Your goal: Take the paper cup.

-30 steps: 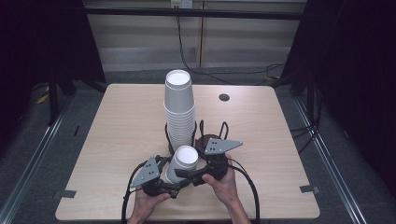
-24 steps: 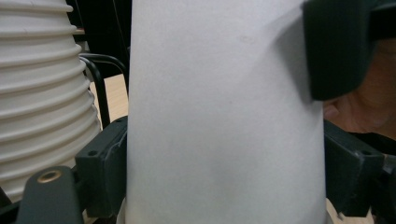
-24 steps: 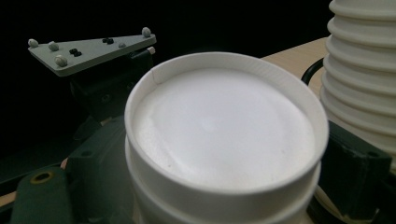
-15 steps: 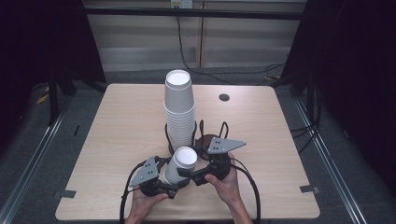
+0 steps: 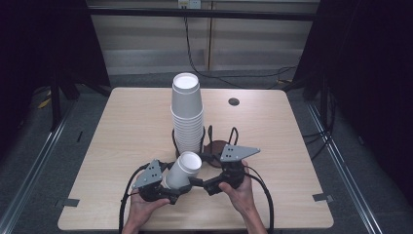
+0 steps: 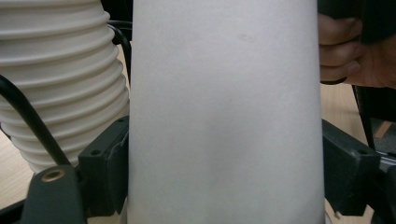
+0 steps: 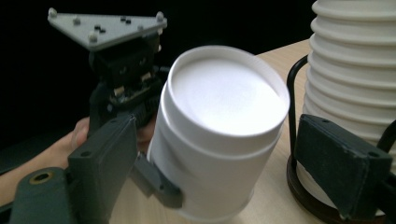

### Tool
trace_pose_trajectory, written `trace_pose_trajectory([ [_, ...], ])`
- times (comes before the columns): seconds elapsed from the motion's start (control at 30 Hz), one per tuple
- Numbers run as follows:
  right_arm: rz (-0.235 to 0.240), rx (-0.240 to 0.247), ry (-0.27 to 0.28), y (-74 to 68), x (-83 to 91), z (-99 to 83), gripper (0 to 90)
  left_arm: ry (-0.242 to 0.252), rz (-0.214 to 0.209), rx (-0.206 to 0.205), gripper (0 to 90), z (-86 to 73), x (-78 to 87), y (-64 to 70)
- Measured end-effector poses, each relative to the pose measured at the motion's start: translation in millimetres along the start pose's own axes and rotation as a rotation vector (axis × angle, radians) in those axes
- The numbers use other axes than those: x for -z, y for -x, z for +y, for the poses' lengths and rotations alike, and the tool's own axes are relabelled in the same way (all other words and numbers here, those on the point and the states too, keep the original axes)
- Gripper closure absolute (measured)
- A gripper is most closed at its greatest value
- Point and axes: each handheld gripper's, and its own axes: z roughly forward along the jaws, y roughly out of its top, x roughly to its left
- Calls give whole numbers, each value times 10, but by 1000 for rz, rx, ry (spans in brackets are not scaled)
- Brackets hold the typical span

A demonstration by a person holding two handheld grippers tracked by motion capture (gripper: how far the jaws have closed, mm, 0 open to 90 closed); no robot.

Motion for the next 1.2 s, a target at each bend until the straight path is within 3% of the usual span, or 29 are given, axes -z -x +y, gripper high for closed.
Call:
trace_pose_trajectory([
  [0.13, 8, 9, -17, 8, 16, -13, 128, -47, -22, -15, 179, 44, 41, -35],
  [0.4, 6, 40, -86, 14, 12, -1, 130, -112, -16, -32, 179, 109, 34, -67],
  [0.5, 3, 56, -131, 24, 1, 29, 132, -140, -34, -54, 179, 143, 34, -74],
  [0.53, -8, 66, -171, 41, -6, 88, 132, -158, -25, -59, 179, 154, 41, -81],
  [0.6, 0, 70, -179, 47, 0, 118, 132, -161, -25, -56, 181, 153, 56, -79],
  [0.63, 7, 82, -201, 63, 5, 160, 132, -167, -47, -48, 183, 145, 80, -76],
  [0.7, 6, 90, -216, 66, 4, 169, 132, -176, -43, -48, 184, 146, 78, -69],
  [0.77, 10, 96, -242, 79, -13, 171, 133, -216, -31, -71, 185, 155, 67, -71],
  [0.9, 14, 95, -294, 76, -50, 148, 134, -224, -55, -62, 185, 158, 59, -69],
  [1.0, 16, 108, -341, 59, -59, 148, 135, -307, -40, -96, 185, 199, 23, -76],
  [1.1, 11, 109, -362, 56, -63, 141, 136, -313, -57, -101, 185, 222, 13, -70],
  [1.2, 6, 118, -393, 71, -61, 115, 136, -348, -64, -120, 185, 266, 2, -65],
])
